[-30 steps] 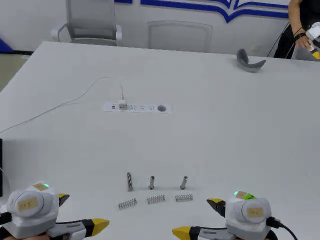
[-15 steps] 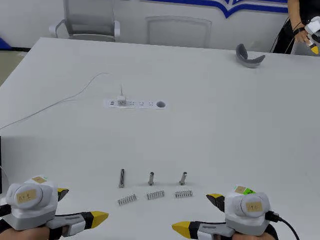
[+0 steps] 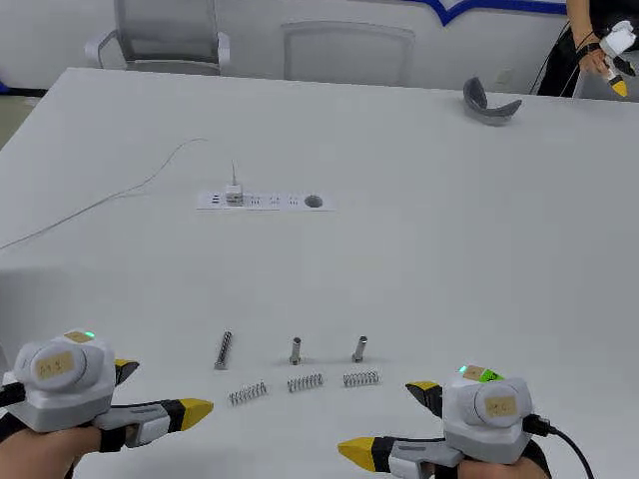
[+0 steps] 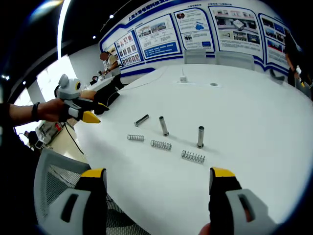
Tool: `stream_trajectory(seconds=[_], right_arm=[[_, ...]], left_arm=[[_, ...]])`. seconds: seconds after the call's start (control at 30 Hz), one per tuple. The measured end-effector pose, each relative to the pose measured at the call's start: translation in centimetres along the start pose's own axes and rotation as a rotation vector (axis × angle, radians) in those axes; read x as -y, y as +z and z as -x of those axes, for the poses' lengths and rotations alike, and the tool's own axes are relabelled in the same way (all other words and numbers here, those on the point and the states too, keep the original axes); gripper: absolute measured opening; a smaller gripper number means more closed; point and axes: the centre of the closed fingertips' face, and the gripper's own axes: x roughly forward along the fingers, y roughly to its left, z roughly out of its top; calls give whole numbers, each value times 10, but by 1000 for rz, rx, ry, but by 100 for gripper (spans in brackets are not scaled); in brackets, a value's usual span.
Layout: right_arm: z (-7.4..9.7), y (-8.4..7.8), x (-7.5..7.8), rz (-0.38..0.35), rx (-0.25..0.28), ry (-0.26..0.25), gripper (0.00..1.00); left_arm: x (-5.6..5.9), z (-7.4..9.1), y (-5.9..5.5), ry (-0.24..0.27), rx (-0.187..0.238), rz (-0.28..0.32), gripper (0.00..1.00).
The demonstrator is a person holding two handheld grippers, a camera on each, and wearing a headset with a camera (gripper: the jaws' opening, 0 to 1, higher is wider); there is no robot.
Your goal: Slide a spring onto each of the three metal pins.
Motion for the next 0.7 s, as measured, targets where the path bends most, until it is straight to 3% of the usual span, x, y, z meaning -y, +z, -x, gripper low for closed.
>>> stream_trajectory(seconds=[0.13,0.43,0.7], right_arm=[[0,-1,1,-5,-1,-1,88],[1,-5,2,-15,-6,-2,88],[2,-7,4,-26,-9,-7,88]], left_arm=[[-11,-7,4,5,-9,9,77],[-13,-21,12,8,-23,17,70],[-31,-42,17,31,-44,30,60]])
